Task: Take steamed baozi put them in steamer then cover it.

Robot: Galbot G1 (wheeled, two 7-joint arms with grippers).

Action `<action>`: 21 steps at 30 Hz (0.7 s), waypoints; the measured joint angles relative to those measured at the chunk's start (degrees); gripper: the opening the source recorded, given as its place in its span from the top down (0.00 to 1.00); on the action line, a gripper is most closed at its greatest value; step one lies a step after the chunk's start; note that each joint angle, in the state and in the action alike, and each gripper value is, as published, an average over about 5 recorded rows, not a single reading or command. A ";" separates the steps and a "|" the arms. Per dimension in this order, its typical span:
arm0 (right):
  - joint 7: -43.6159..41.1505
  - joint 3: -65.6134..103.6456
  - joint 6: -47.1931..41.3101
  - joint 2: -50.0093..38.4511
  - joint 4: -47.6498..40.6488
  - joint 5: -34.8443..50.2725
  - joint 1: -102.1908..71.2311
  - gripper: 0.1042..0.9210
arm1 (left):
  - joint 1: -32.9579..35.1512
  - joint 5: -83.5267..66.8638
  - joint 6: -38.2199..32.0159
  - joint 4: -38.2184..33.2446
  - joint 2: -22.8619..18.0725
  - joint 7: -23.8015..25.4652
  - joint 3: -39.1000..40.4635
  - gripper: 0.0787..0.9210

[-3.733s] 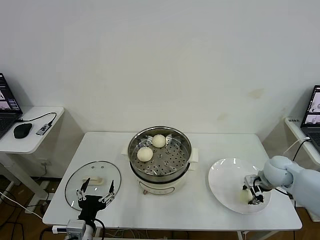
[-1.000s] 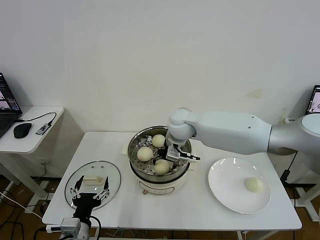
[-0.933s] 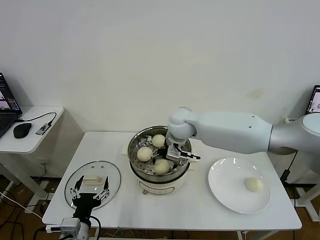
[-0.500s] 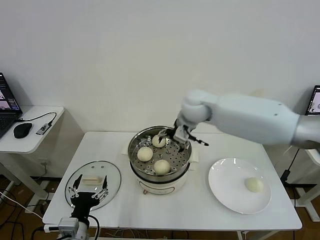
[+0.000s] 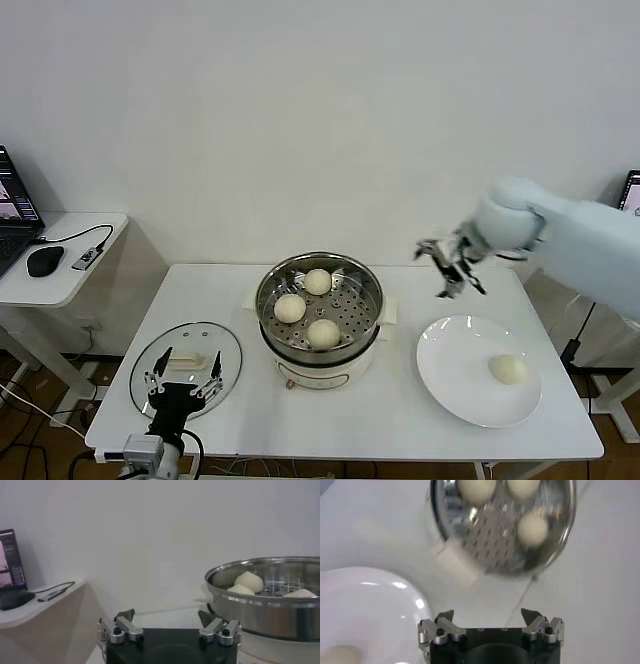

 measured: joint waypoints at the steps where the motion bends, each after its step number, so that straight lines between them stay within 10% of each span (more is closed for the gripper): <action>1: -0.08 1.87 -0.43 -1.35 0.01 -0.44 -2.31 0.12 | 0.02 0.02 0.00 0.05 0.08 0.00 0.02 0.12; 21: -1.74 34.84 -0.77 -9.44 -6.58 -11.57 -43.06 0.12 | 0.66 0.65 -0.05 0.78 0.13 -0.01 0.07 0.12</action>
